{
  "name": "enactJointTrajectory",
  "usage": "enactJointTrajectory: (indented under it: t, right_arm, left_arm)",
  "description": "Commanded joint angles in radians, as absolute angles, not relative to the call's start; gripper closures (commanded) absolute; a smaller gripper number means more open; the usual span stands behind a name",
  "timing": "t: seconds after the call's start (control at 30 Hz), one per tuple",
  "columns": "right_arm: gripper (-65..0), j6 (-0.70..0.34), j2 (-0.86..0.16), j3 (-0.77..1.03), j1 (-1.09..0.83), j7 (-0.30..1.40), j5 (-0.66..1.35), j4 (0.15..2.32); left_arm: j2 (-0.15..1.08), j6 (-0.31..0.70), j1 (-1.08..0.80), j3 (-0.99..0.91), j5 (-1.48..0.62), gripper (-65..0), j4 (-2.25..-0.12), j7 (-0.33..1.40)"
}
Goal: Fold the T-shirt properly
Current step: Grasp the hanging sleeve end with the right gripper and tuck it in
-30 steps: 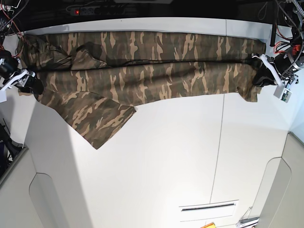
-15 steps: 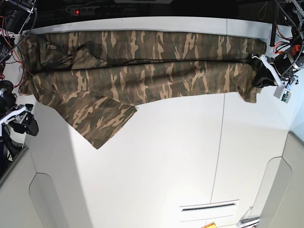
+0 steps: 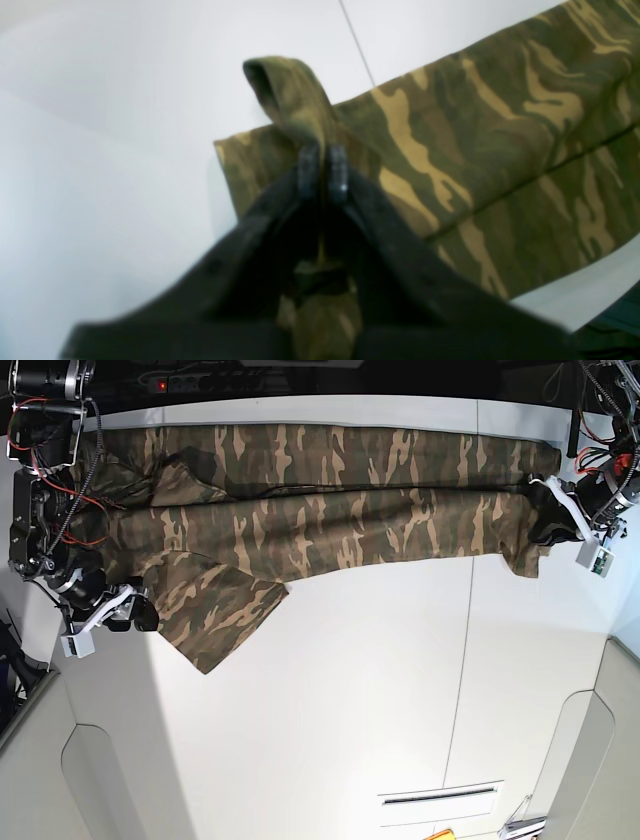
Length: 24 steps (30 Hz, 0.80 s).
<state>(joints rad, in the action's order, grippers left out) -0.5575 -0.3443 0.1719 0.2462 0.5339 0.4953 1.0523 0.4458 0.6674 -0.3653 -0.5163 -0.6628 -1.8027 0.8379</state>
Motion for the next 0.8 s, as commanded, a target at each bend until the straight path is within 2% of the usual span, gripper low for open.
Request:
enactJointTrajectory:
  t: [0.0,0.3,0.37,0.47,0.63,0.77]
  right_arm:
    - [-34.7,-0.566,-0.343,0.166,0.271,0.520,0.508,1.058]
    - [-34.6,-0.584,-0.265,0.155,0.271,0.529,0.508,1.058]
    - [-32.8,-0.584,-0.256,0.155,0.271,0.531,0.508,1.058]
    - [-23.2,-0.583,-0.245,0.155,0.271,0.540,0.509,1.058]
    - [0.0,-0.583,-0.240,0.155,0.271,0.587,0.517,1.058]
    - [0.0,-0.583,-0.241,0.155,0.271,0.634,0.519,1.065]
  left_arm:
    - [0.463,0.674,-0.361,-0.524,-0.673,0.0,-1.818,0.820]
    - [0.463,0.674,-0.361,-0.524,-0.677,0.0,-1.818,0.812]
    - [0.463,0.674,-0.361,-0.524,-0.676,0.0,-1.818,0.812]
    - [0.463,0.674,-0.361,-0.524,-0.676,0.0,-1.818,0.812]
    - [0.463,0.674,-0.361,-0.524,-0.677,0.0,-1.818,0.812]
    - [0.463,0.674,-0.361,-0.524,-0.677,0.0,-1.818,0.812]
